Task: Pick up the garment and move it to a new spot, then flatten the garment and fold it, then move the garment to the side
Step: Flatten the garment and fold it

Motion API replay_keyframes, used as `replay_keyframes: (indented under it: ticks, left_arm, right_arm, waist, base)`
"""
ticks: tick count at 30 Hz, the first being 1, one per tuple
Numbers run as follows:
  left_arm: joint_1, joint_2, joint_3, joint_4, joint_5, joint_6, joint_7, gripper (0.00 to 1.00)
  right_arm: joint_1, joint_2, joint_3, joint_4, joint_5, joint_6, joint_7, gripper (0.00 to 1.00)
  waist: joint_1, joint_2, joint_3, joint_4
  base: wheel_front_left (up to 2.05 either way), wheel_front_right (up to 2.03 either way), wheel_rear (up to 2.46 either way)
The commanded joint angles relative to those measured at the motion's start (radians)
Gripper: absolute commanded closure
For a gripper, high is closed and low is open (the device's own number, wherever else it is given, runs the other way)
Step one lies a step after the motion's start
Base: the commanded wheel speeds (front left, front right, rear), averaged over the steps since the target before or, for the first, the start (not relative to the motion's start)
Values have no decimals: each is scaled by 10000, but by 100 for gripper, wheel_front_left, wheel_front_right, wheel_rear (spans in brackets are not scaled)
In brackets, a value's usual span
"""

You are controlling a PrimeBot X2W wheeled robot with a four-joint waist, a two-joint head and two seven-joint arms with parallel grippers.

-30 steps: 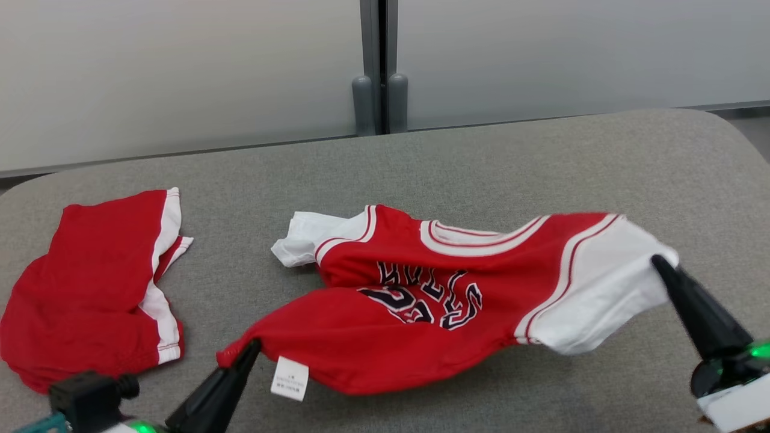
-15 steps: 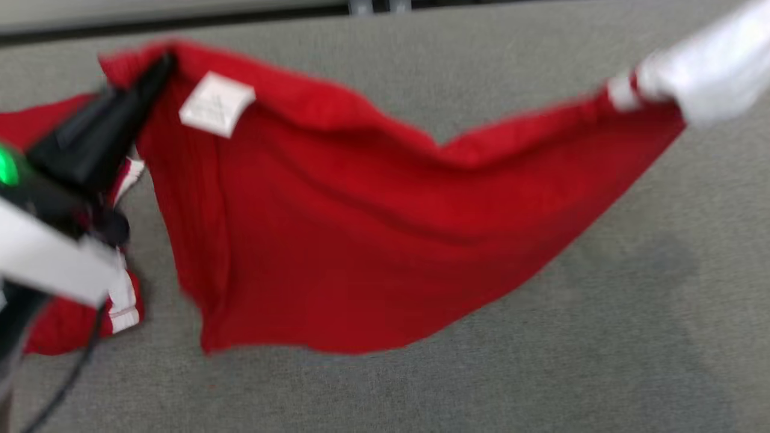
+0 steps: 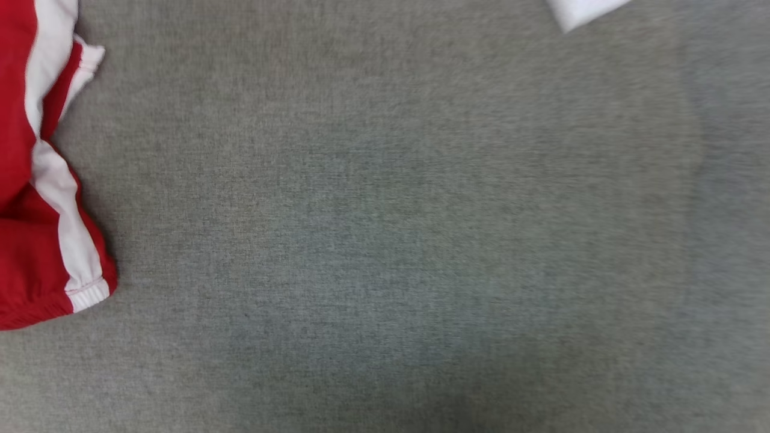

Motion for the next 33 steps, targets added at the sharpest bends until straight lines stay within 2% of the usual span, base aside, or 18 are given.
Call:
replay_keyframes:
  ticks: [1, 6, 10, 13, 18, 23, 24, 28, 33]
  left_arm:
    - [-487, -131, -37, 448, 227, -43, -373, 100]
    - [-2004, -571, -210, 2789, 1004, -117, -2246, 100]
    - [-1967, -980, -386, 4295, 1056, -315, -3206, 100]
    - [-1102, -1187, -624, 5021, 966, -525, -3842, 100]
    - [1391, -1379, -1400, 5514, 689, -730, -4812, 100]
    - [4734, -1157, -2357, 4751, 11, -715, -5563, 100]
    - [6152, -1051, -2700, 4491, -108, -717, -5819, 100]
    - [8503, -1124, -2968, 3862, -497, -688, -6032, 100]
    - [11452, -1013, -3115, 2622, -937, -154, -5934, 100]
  right_arm:
    - [-375, 89, 55, 380, -332, 22, -228, 100]
    - [-1876, 777, 482, 2025, -909, 22, -1237, 100]
    - [-1019, 757, 1040, 2434, -418, 22, -1865, 100]
    - [711, 365, 1508, 1984, 185, 22, -2353, 100]
    - [5243, -415, 2072, 828, 1225, 22, -3573, 100]
    - [9404, -862, 2530, 147, 2065, 11, -4725, 100]
    - [10778, -1038, 2618, 26, 2160, 11, -5005, 100]
    - [13020, -1134, 2660, -181, 2423, 11, -5282, 100]
    - [15224, -1135, 2593, -414, 2620, 11, -5434, 100]
  waist:
    - [0, 0, 1188, 802]
    - [0, 0, 1473, 771]
    - [0, 0, 1633, 712]
    - [0, 0, 1462, 653]
    - [0, 0, 498, 462]
    - [0, 0, -1084, 239]
    - [0, 0, -1777, 233]
    - [0, 0, -3161, 220]
    - [0, 0, -4607, 120]
  base:
    - [0, 0, 0]
    - [0, 0, 0]
    - [0, 0, 0]
    - [0, 0, 0]
    - [0, 0, 0]
    - [0, 0, 0]
    - [0, 0, 0]
    - [0, 0, 0]
    - [0, 0, 0]
